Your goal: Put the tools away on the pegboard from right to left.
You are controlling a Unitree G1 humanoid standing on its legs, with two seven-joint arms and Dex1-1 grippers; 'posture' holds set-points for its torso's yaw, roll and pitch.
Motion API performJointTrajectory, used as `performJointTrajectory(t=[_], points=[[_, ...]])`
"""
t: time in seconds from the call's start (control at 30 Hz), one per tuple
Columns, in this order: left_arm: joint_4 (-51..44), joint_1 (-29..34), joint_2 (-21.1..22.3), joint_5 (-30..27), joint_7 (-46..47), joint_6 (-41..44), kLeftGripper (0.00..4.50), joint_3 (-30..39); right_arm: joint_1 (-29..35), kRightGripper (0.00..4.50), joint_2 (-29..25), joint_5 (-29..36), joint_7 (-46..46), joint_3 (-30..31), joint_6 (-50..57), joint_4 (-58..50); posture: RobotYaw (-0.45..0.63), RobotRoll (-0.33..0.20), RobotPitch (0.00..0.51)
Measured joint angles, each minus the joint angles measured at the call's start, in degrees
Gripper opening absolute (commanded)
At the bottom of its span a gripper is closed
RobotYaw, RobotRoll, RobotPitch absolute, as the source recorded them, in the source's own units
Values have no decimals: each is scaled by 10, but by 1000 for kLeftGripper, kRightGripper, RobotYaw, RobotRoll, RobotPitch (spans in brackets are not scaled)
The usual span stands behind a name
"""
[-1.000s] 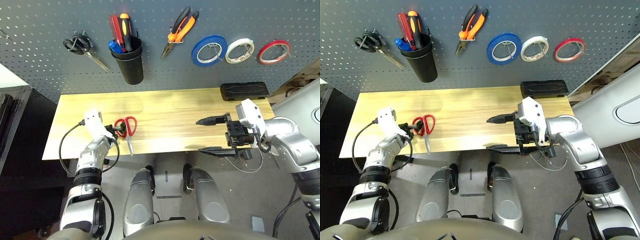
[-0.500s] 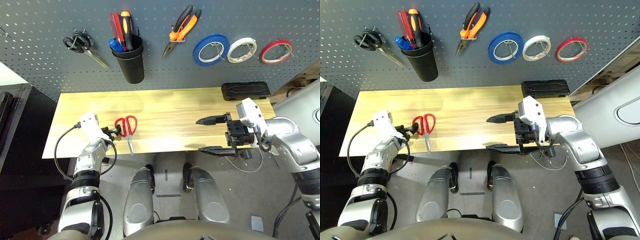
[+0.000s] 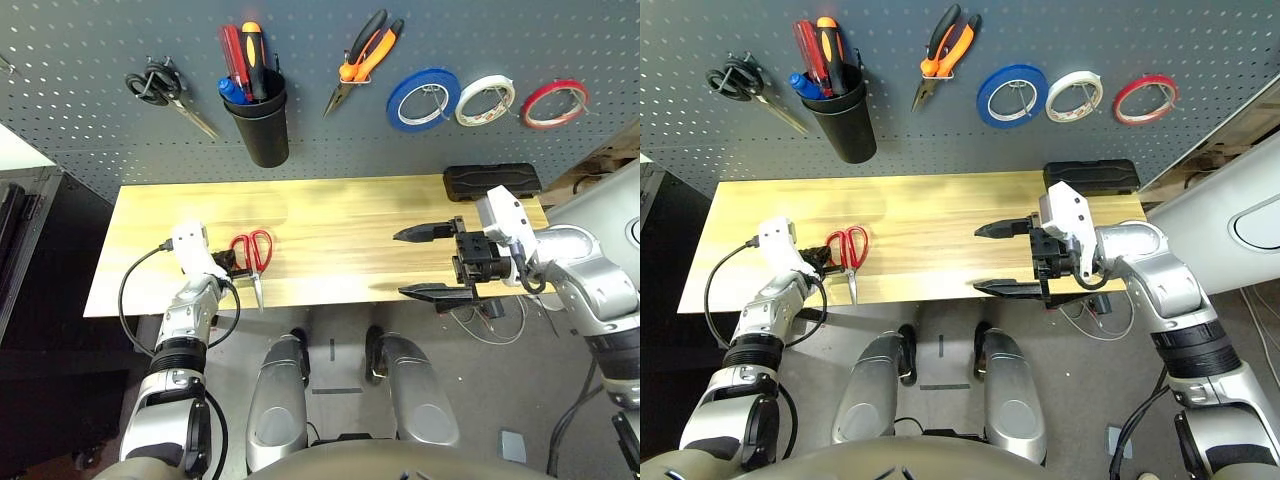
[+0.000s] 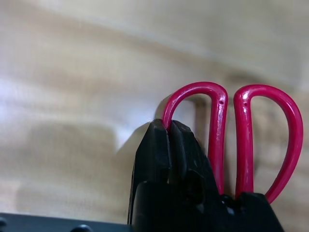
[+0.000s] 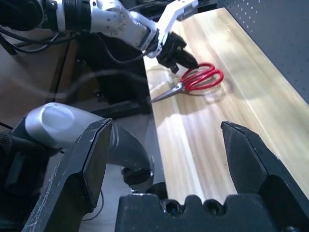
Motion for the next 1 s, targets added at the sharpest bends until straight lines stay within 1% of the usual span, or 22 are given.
performJointTrajectory(t=[0.2, 0.27, 0.43, 0.6, 0.83, 1.0], points=[[-135, 34, 14, -16, -12, 28, 18, 11, -9, 4500, 9, 13, 4, -8, -3, 24, -81, 0, 184], [-192, 54, 14, -20, -14, 38, 18, 11, -13, 4500, 16, 27, 4, -26, -3, 36, -74, 0, 168], [-285, 79, 19, -39, -13, 73, 18, 26, -23, 4500, 21, 54, 13, -53, -10, 55, -63, 0, 134], [-378, 84, 36, -60, -10, 115, 18, 61, -28, 4500, 19, 87, 40, -83, -14, 59, -48, 0, 116], [-441, 86, 50, -71, -1, 124, 18, 103, -29, 4500, 8, 122, 53, -122, 0, 60, -39, 0, 105], [-459, 93, 48, -84, -10, 67, 18, 133, -34, 4500, -7, 140, 53, -148, 12, 60, -41, 0, 98]])
